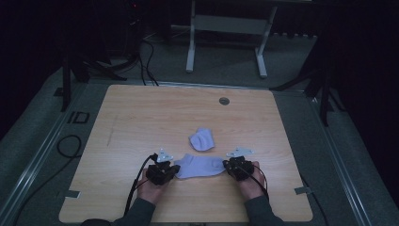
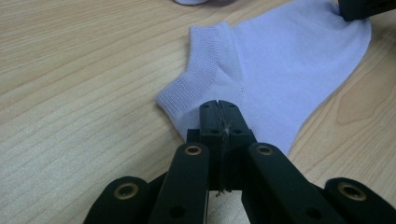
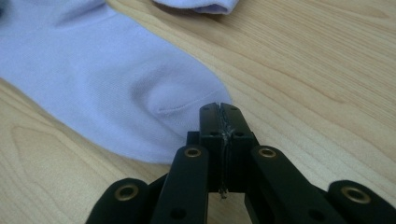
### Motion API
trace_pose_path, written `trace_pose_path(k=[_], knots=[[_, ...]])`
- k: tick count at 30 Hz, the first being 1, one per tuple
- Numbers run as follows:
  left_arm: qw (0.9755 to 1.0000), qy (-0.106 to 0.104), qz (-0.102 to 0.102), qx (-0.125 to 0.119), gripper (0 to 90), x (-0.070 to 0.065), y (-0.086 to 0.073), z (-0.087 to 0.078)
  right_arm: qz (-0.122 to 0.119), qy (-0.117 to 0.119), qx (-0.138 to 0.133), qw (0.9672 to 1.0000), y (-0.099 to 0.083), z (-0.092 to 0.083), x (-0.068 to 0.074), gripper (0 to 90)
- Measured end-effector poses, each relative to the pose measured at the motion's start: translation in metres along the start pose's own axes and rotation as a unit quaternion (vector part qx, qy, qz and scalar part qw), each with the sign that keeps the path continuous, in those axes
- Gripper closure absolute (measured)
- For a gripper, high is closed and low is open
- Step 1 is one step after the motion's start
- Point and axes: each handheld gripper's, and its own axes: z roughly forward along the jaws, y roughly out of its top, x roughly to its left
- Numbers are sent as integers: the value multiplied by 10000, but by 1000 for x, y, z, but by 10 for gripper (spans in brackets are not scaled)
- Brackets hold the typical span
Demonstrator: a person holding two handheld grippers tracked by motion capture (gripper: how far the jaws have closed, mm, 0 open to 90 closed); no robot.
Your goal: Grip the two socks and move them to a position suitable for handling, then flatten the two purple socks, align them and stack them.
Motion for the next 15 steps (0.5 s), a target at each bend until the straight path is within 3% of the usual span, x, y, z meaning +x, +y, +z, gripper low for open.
trace_pose_path(k=[7,11,15], knots=[[10000,-9,1,9,896,0,0,0,45,58,32,10000,-1,-1,-1,884],[10000,-10,5,5,896,0,0,0,41,75,-7,10000,1,-3,-2,797],[10000,-8,3,-2,895,0,0,0,5,57,-123,9999,8,-8,-4,771]])
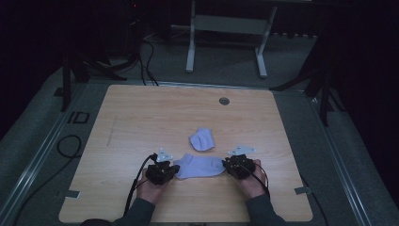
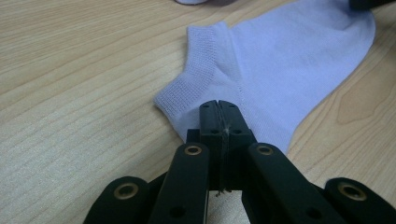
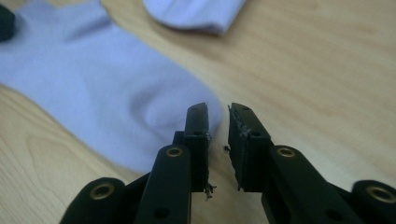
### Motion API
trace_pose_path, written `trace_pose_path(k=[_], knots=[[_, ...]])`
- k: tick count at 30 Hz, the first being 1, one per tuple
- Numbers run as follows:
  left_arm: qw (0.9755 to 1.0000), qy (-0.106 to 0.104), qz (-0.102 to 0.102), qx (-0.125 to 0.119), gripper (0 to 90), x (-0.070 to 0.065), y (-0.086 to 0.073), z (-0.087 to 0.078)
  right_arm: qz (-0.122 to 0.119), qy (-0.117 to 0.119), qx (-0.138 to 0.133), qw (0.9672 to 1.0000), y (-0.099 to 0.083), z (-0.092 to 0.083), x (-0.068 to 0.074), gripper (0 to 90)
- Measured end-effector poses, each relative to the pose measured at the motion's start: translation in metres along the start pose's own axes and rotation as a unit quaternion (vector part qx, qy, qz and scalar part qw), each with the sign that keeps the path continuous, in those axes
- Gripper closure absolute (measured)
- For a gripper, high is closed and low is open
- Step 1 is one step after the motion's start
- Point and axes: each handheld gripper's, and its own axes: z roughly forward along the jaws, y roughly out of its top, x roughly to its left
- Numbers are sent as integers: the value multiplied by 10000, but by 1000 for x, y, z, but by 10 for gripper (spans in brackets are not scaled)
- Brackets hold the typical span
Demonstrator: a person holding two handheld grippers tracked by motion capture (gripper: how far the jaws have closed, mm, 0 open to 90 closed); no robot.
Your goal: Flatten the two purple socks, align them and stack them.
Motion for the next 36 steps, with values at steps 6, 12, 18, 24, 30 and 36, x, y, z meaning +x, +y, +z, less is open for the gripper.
trace_pose_path(k=[6,12,18,24,30,36], knots=[[10000,21,11,-6,894,-1,0,0,-188,45,-183,9996,25,-5,1,763],[10000,43,42,8,894,-1,0,0,-250,300,-216,9990,48,3,5,765],[10000,54,30,-6,894,-2,0,0,-407,322,-154,9985,62,14,13,768],[10000,68,30,-21,894,-3,0,0,-591,375,-58,9975,73,26,21,804],[10000,67,51,-13,894,-2,0,0,-783,429,101,9960,83,41,30,820],[9999,75,62,-28,894,-3,0,1,-864,485,287,9947,90,59,37,840]])
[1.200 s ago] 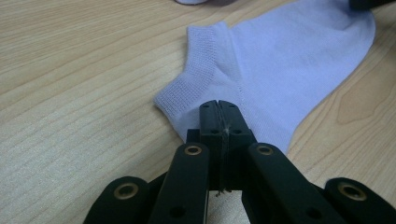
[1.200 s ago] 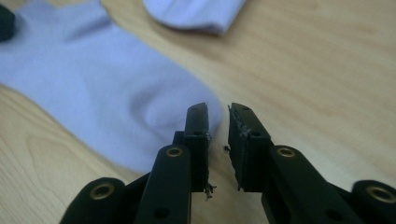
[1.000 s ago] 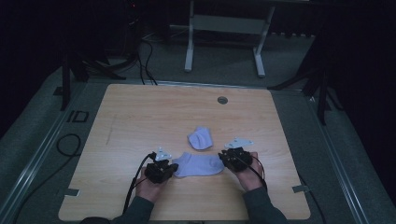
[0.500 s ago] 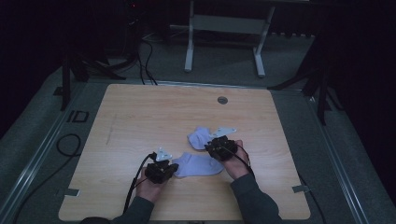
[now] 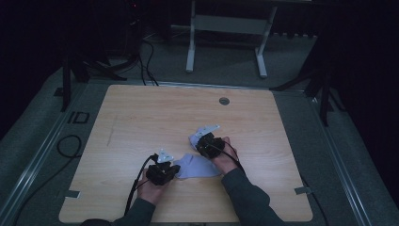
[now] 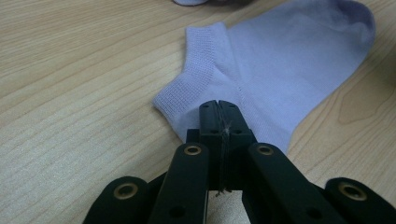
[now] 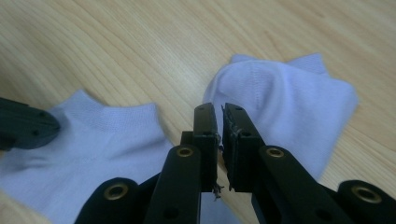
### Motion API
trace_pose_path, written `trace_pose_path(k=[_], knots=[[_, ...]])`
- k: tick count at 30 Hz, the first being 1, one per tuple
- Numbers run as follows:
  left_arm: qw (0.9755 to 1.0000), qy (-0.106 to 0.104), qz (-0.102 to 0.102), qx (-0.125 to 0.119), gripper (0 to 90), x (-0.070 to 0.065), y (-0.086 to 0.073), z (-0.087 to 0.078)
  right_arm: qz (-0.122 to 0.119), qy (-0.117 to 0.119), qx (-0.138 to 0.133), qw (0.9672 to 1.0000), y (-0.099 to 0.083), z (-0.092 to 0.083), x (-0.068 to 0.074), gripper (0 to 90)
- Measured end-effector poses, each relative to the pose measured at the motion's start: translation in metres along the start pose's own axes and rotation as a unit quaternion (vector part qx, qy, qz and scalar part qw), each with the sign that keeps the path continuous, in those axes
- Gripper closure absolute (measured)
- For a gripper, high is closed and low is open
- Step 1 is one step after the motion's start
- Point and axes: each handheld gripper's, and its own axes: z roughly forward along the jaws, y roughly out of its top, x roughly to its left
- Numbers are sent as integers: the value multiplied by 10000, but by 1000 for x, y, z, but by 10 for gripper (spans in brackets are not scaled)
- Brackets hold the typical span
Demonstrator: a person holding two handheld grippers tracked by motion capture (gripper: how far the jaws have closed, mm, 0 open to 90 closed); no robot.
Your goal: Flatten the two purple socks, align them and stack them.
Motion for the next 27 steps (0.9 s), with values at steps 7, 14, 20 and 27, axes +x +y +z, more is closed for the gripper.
trace_pose_path(k=[7,14,20,27], knots=[[10000,-5,-15,-9,894,0,0,0,51,48,158,9999,8,14,2,809],[10000,-14,-1,1,894,0,0,0,94,-61,510,9986,15,33,3,833],[10000,-11,-7,-6,894,0,0,0,103,-153,471,9987,16,29,1,891],[10000,-8,2,-10,894,-1,0,0,163,-136,313,9993,17,19,-1,893]])
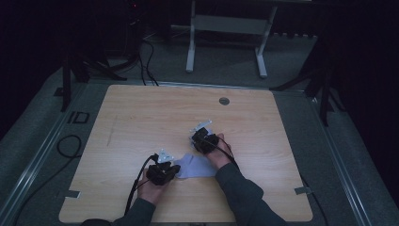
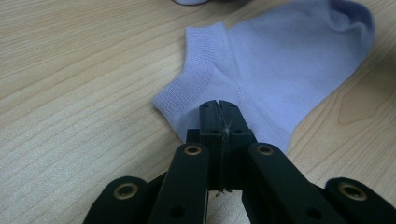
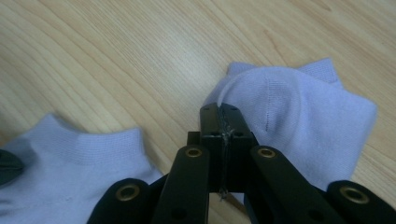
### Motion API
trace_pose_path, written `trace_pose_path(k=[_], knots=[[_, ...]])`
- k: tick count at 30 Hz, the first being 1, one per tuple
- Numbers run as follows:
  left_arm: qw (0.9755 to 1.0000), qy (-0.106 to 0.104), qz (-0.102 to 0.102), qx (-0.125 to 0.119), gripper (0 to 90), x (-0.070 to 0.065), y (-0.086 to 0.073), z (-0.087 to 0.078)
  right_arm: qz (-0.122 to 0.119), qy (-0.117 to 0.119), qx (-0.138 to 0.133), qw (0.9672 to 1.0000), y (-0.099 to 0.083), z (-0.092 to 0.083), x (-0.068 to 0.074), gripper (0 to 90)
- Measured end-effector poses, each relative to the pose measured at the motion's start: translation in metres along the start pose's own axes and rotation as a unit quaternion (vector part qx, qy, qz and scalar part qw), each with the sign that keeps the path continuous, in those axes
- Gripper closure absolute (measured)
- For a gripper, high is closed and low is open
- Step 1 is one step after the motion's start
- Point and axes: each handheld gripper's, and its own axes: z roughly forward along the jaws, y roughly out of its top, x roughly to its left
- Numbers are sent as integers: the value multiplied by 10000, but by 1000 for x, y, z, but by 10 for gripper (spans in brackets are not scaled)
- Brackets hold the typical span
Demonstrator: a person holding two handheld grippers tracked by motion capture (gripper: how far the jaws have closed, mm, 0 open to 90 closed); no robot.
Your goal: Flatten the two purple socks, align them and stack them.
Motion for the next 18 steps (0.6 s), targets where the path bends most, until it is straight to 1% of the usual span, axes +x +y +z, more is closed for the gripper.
trace_pose_path(k=[5,8,10,14,16,18], knots=[[10000,-4,9,-3,894,0,0,0,17,36,-92,9999,1,-7,0,892],[10000,-1,17,-4,894,0,0,0,61,126,-75,9999,1,-9,0,892],[10000,-2,20,-7,894,0,0,0,77,133,-74,9999,1,-10,1,892],[10000,-1,18,-8,894,0,0,0,172,243,-148,9994,1,-14,0,891],[10000,-3,16,-8,894,0,0,0,185,273,-162,9993,1,-15,0,891],[10000,-1,18,-11,894,0,0,0,206,268,-228,9992,1,-20,-1,891]])
